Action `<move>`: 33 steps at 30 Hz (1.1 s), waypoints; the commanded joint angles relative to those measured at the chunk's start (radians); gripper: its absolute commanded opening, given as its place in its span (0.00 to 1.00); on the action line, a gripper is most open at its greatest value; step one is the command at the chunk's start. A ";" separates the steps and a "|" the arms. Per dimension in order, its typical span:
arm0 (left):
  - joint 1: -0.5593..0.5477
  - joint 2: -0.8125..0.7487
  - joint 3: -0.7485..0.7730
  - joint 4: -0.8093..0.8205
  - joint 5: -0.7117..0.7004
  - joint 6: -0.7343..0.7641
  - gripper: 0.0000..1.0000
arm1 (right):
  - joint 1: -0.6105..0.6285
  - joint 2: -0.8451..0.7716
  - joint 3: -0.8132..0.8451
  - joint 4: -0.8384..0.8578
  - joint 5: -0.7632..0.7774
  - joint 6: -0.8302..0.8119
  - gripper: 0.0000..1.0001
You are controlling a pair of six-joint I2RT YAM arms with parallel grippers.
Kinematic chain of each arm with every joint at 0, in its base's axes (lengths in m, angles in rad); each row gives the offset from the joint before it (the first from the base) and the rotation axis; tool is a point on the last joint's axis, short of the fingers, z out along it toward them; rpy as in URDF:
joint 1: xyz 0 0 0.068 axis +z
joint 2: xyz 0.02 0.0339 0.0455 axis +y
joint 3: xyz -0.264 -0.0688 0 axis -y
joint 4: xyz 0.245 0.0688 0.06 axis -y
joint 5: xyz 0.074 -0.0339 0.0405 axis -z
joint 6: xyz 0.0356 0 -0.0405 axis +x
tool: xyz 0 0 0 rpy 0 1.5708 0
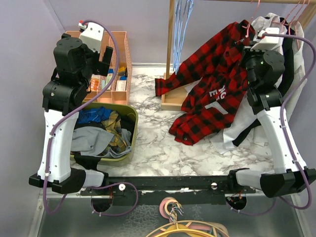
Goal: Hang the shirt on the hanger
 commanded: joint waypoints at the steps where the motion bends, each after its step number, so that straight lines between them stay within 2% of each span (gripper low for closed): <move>1: 0.010 -0.002 -0.012 0.035 -0.061 0.001 0.99 | -0.012 -0.085 -0.032 0.204 -0.027 -0.042 0.01; 9: 0.043 -0.002 -0.066 0.058 -0.109 0.029 0.99 | -0.052 -0.052 0.004 0.195 0.005 -0.063 0.01; 15: 0.074 -0.015 -0.082 0.053 -0.084 0.047 0.99 | -0.229 0.026 0.077 0.170 -0.169 0.077 0.01; 18: 0.097 -0.019 -0.093 0.054 -0.080 0.039 0.99 | -0.268 0.060 0.111 0.167 -0.207 0.100 0.01; 23: 0.131 -0.017 -0.099 0.048 -0.043 0.026 0.99 | -0.289 0.115 0.162 0.138 -0.257 0.119 0.01; 33: 0.169 -0.008 -0.084 0.040 -0.011 0.012 0.99 | -0.292 0.156 0.144 0.122 -0.306 0.156 0.03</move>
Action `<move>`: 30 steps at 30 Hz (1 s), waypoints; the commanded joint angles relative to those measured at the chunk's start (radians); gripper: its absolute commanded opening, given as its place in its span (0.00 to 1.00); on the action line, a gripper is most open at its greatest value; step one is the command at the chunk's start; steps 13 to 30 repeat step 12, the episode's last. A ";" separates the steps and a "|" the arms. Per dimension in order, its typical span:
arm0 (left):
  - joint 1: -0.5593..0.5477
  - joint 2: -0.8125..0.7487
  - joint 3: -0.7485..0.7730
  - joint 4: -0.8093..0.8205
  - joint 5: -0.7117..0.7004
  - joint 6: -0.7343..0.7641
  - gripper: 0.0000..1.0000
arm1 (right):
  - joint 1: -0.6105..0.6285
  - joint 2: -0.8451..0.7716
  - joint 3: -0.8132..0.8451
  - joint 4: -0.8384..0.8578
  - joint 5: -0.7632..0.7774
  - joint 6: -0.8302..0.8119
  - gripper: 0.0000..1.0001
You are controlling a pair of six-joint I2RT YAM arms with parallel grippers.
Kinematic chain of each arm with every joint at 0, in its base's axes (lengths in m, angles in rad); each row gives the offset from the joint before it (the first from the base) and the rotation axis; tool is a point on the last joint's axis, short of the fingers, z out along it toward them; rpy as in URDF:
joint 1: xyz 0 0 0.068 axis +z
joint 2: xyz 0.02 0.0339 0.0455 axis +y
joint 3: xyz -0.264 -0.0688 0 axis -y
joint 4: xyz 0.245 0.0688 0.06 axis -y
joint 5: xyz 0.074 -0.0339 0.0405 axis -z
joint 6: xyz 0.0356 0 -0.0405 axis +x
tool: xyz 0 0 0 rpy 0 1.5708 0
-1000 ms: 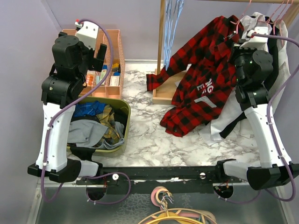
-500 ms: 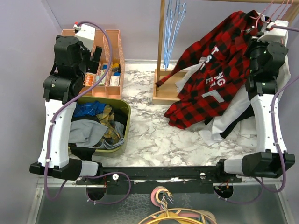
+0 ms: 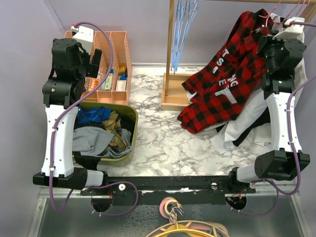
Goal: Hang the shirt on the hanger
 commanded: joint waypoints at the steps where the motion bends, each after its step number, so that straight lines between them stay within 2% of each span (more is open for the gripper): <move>1: 0.019 -0.008 0.020 0.014 0.033 -0.021 0.99 | -0.006 0.007 0.022 0.039 -0.039 0.032 0.09; 2: 0.023 -0.004 0.024 0.010 0.040 -0.023 0.99 | -0.006 0.001 0.014 0.039 -0.032 0.038 0.25; 3: 0.026 -0.002 0.029 0.009 0.047 -0.025 0.99 | -0.006 -0.008 0.006 0.037 -0.015 0.046 0.50; 4: 0.030 0.001 0.033 0.008 0.054 -0.027 0.99 | -0.006 -0.023 0.002 0.031 0.007 0.057 0.95; 5: 0.034 0.002 0.037 0.004 0.060 -0.026 0.99 | -0.006 -0.038 0.001 0.012 0.041 0.070 1.00; 7: 0.038 0.007 0.042 -0.002 0.079 -0.026 0.99 | -0.006 -0.083 -0.016 -0.001 0.076 0.097 0.99; 10: 0.046 0.014 0.038 0.001 0.086 -0.032 0.99 | -0.006 -0.188 -0.071 0.026 0.032 0.129 0.99; 12: 0.049 0.023 0.020 0.052 0.004 -0.051 0.99 | -0.006 -0.260 -0.108 0.046 -0.007 0.158 0.99; 30: 0.049 0.023 0.020 0.052 0.004 -0.051 0.99 | -0.006 -0.260 -0.108 0.046 -0.007 0.158 0.99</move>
